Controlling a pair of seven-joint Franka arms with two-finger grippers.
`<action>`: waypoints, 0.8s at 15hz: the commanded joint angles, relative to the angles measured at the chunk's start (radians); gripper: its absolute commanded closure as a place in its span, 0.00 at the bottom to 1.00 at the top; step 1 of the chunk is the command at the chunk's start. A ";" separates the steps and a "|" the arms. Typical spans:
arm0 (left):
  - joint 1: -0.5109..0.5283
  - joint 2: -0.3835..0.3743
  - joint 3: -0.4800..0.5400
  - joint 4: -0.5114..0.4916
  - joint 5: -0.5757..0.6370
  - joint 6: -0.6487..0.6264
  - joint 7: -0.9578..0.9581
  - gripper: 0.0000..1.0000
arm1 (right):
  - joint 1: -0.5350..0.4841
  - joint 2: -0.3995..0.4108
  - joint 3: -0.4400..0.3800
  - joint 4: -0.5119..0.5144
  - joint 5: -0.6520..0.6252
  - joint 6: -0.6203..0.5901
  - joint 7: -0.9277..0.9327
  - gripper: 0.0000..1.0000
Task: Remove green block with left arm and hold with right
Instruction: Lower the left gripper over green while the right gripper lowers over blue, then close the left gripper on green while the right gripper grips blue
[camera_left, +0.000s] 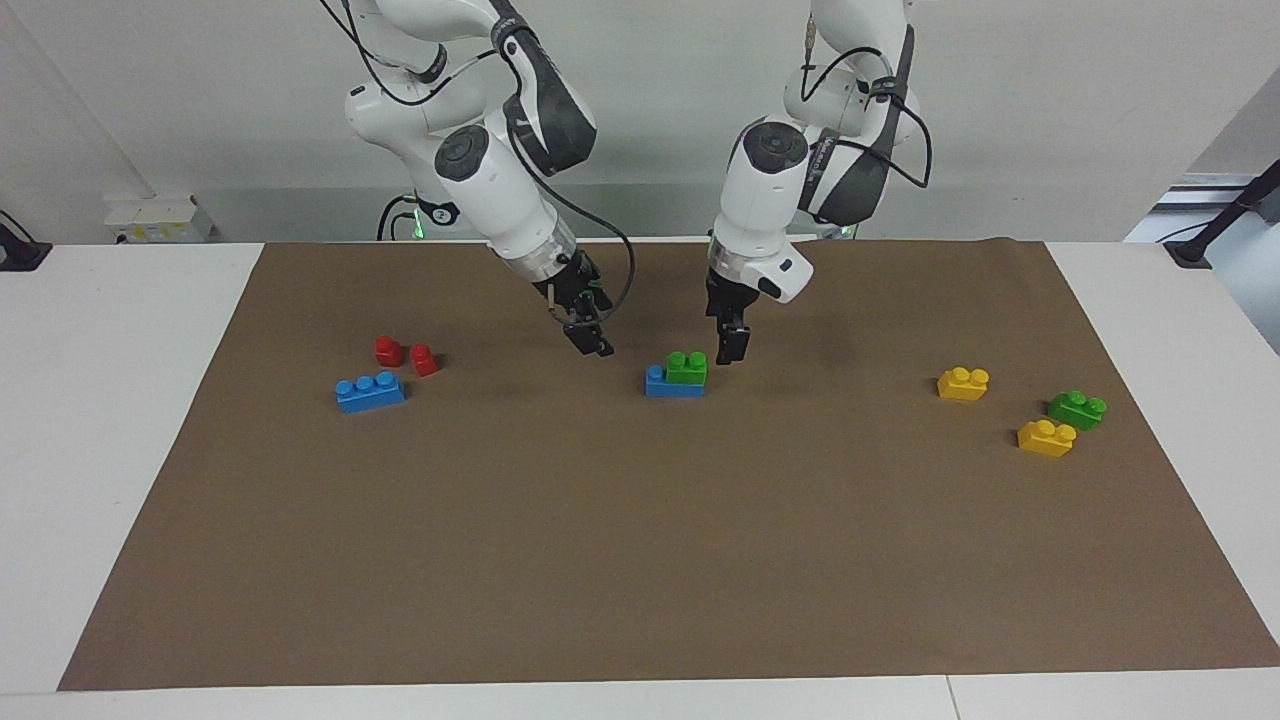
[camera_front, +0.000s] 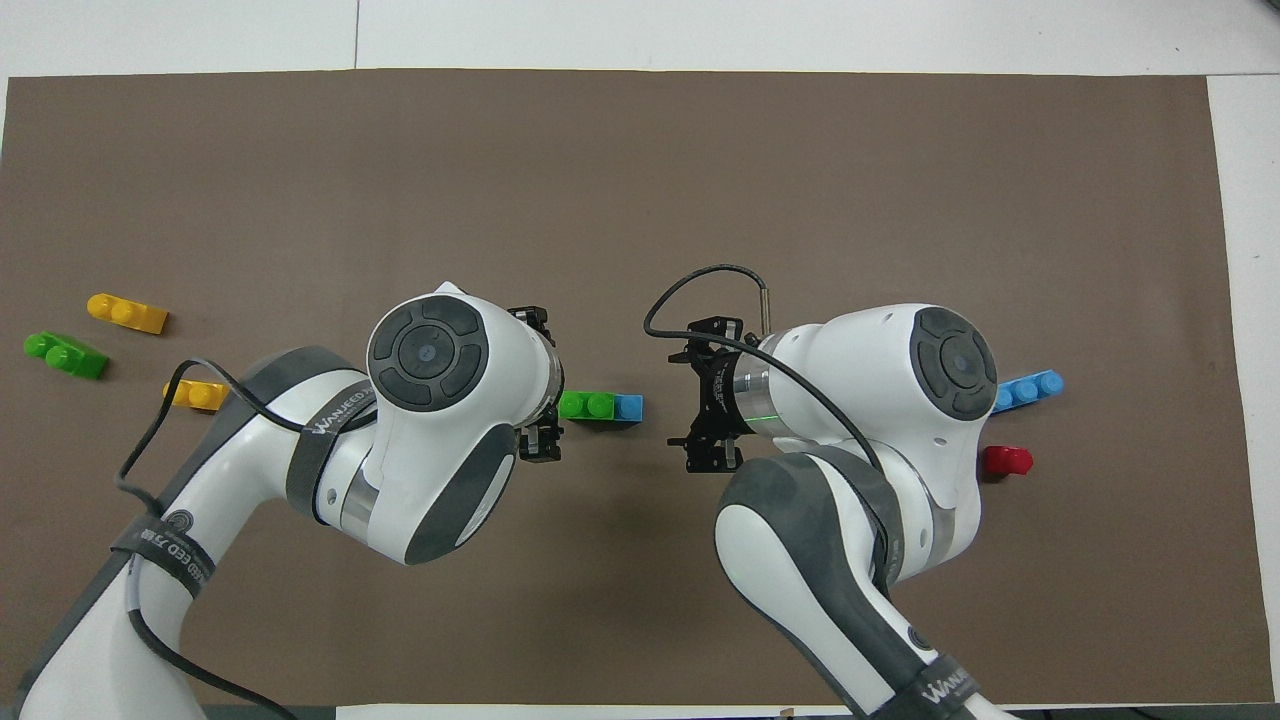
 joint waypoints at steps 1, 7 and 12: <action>-0.018 0.011 0.015 -0.022 -0.002 0.054 -0.036 0.00 | 0.027 0.003 -0.002 -0.037 0.025 0.078 0.006 0.12; -0.041 0.020 0.015 -0.078 0.000 0.107 -0.047 0.00 | 0.038 0.023 -0.002 -0.074 0.026 0.127 -0.071 0.12; -0.060 0.014 0.015 -0.110 0.000 0.120 -0.050 0.00 | 0.040 0.087 -0.002 -0.068 0.083 0.162 -0.100 0.12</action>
